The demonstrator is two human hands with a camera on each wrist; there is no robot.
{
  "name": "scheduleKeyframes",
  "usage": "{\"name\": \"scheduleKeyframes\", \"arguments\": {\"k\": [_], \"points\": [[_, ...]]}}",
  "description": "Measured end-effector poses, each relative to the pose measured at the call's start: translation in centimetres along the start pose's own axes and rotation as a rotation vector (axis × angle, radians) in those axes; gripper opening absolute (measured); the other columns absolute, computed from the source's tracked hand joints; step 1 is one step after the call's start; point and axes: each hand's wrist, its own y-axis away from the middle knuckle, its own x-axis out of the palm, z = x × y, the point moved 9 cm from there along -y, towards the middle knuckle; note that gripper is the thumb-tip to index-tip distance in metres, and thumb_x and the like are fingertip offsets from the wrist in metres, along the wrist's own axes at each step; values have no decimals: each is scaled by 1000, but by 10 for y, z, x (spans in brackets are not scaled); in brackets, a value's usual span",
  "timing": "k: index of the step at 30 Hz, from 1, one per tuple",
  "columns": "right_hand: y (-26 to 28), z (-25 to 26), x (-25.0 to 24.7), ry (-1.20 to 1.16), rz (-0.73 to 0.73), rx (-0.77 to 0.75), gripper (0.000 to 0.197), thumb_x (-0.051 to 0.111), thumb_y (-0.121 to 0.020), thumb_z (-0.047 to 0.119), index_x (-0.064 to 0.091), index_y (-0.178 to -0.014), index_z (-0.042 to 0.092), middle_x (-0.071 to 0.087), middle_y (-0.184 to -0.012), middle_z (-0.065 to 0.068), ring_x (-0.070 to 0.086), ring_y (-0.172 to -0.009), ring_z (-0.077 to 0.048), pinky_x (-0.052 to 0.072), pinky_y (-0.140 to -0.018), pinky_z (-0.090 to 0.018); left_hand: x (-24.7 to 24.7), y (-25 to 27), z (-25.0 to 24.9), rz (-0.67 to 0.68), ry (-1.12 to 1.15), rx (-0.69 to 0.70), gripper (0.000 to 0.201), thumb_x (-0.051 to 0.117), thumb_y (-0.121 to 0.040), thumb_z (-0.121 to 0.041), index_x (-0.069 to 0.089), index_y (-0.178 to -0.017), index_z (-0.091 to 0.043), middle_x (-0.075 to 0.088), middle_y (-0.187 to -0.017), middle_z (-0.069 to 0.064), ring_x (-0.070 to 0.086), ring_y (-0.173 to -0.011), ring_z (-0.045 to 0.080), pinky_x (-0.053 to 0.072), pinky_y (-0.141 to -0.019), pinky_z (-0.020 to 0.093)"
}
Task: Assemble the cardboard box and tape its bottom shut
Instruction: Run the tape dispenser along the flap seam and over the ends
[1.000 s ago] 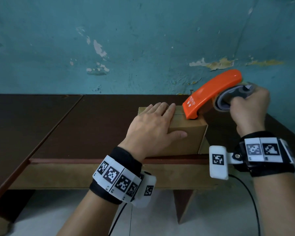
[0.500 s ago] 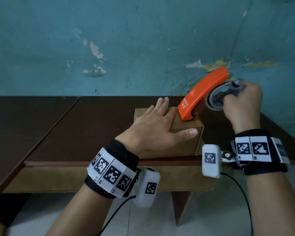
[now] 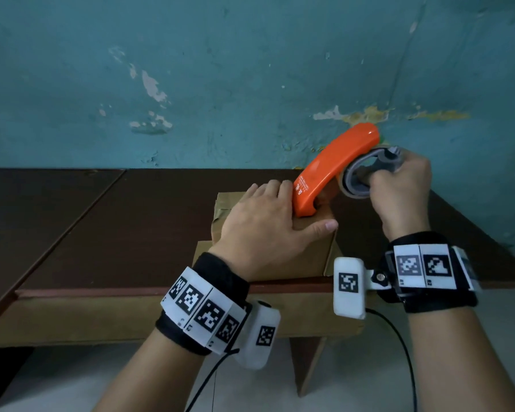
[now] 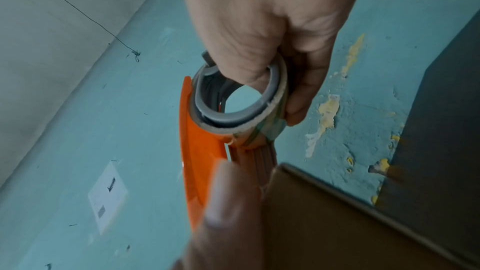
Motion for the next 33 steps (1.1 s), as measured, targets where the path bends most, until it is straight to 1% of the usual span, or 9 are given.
{"name": "scheduleKeyframes", "arguments": {"k": [3, 8, 12, 15, 17, 19, 22, 28, 33], "points": [[4, 2, 11, -23, 46, 0, 32, 56, -78, -13, 67, -76, 18, 72, -82, 0, 72, -80, -17, 60, -74, -32, -8, 8, 12, 10, -17, -59, 79, 33, -84, -90, 54, -113, -20, 51, -105, -2, 59, -114, 26, 39, -114, 43], [21, 19, 25, -39, 87, -47, 32, 53, -76, -14, 70, -84, 12, 73, -84, -4, 72, -81, -18, 60, -72, -33, -14, 10, 28, 32, 32, -108, 66, 46, -82, -85, 41, -103, -23, 45, -104, -1, 53, -113, 28, 38, -109, 43], [28, 33, 27, -53, 104, -80, 40, 54, -79, -13, 73, -99, 17, 75, -94, -3, 72, -89, -16, 58, -74, -23, -12, 12, 29, 5, 5, -96, 81, 25, -76, -95, 46, -100, -20, 55, -103, 0, 59, -108, 28, 37, -114, 48], [33, 38, 25, -76, 57, -80, 36, 60, -77, -9, 72, -91, 21, 71, -83, 7, 71, -83, -11, 56, -69, -22, -11, 12, 29, -12, -21, -94, 93, 16, -75, -98, 53, -107, -19, 64, -112, 4, 61, -115, 28, 34, -119, 49], [37, 32, 27, -225, 2, 6, 28, 68, -75, -6, 74, -83, 20, 73, -78, 6, 74, -79, -13, 58, -68, -29, -9, 11, 28, -19, -30, -92, 94, 15, -75, -98, 54, -109, -19, 65, -114, 4, 61, -117, 28, 33, -120, 49], [46, 17, 45, -520, 30, 232, 22, 72, -77, -5, 74, -81, 16, 76, -78, 1, 76, -79, -18, 62, -71, -34, -7, 10, 28, -30, -33, -86, 94, 15, -75, -97, 55, -110, -20, 65, -113, 4, 61, -117, 27, 33, -118, 48], [66, 8, 77, -730, 161, 475, 15, 63, -89, 4, 69, -81, 16, 70, -65, 4, 68, -63, -13, 58, -61, -27, -5, 9, 27, -35, -37, -76, 98, 13, -74, -97, 56, -113, -18, 65, -115, 4, 60, -120, 26, 32, -119, 49], [62, 2, 71, -568, 111, 414, 8, 62, -92, 18, 69, -88, 19, 69, -78, 2, 66, -72, -16, 50, -57, -25, -6, 11, 29, -60, -45, -78, 96, 18, -77, -98, 57, -110, -18, 66, -112, 5, 62, -118, 26, 33, -120, 51], [58, 4, 62, -525, 107, 395, 15, 59, -92, 8, 67, -87, 20, 72, -84, 1, 70, -83, -18, 56, -72, -32, -6, 13, 29, -36, -59, -83, 98, 21, -73, -102, 59, -113, -21, 66, -115, 4, 60, -121, 25, 31, -122, 50]]}}
